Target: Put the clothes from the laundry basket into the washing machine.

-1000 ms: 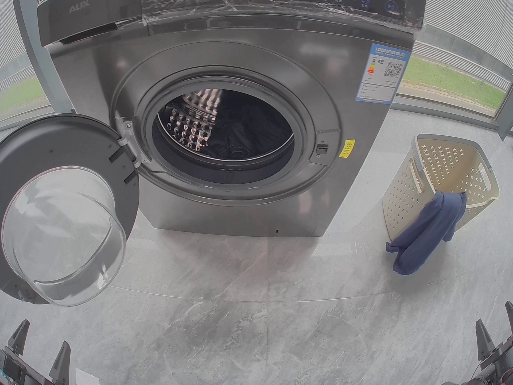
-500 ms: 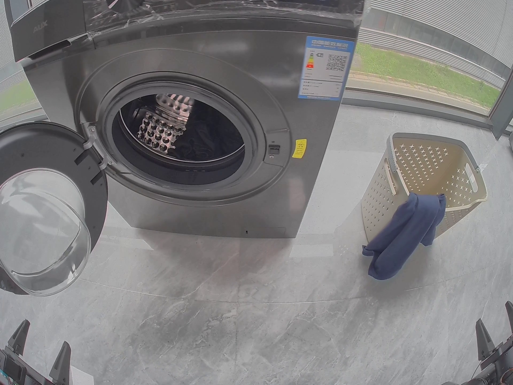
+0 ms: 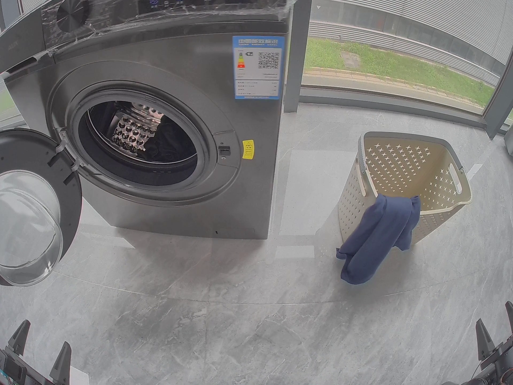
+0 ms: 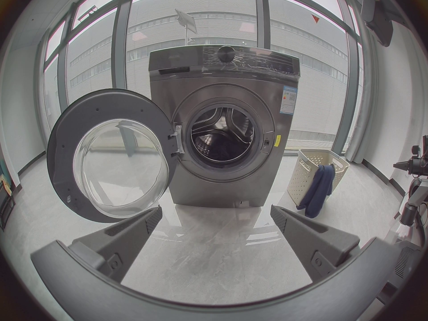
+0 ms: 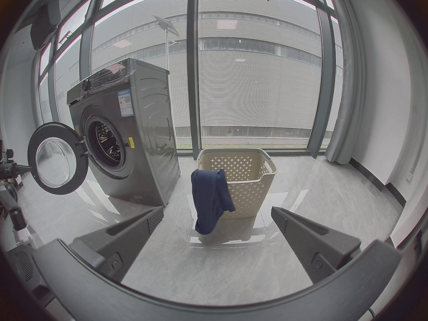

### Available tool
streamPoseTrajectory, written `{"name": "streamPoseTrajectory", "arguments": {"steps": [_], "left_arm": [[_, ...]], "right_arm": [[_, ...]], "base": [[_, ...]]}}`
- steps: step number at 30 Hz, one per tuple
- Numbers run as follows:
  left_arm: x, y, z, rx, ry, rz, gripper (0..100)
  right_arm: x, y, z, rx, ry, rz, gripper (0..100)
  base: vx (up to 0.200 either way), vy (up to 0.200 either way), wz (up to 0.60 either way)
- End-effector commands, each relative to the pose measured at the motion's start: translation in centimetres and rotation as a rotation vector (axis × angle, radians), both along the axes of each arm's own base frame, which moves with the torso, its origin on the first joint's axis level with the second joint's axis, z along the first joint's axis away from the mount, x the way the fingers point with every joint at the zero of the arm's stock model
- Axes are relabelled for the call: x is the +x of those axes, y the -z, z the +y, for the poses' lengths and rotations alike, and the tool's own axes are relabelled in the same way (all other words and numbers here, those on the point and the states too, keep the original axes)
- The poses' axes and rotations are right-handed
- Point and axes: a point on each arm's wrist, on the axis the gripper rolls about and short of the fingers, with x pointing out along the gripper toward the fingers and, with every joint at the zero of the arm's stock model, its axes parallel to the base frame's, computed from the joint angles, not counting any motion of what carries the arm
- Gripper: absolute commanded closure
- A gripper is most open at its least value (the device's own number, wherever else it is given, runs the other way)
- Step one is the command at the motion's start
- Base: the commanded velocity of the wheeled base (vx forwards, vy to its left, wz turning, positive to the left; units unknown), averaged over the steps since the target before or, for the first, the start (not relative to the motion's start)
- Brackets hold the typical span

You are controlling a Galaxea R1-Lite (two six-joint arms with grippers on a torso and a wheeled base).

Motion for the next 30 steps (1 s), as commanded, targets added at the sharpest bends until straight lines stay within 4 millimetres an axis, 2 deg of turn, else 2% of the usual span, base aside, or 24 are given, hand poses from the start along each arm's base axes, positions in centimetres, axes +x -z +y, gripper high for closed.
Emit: {"name": "streamPoseTrajectory", "arguments": {"steps": [1,6,23,30], "left_arm": [[0.03,0.52,0.00,0.000,0.000,0.005,0],[0.03,0.50,0.00,0.000,-0.001,0.003,0],[0.03,0.52,0.00,-0.003,-0.001,0.005,0],[0.03,0.50,0.00,-0.001,-0.001,0.003,0]], "right_arm": [[0.06,0.51,0.00,0.000,0.001,0.009,0],[0.08,0.50,0.00,0.000,0.001,0.010,0],[0.08,0.50,0.00,0.000,0.001,0.010,0],[0.08,0.50,0.00,0.000,0.001,0.010,0]], "base": [[0.000,0.000,0.00],[0.000,0.000,0.00],[0.000,-0.200,0.00],[0.000,0.000,0.00]]}}
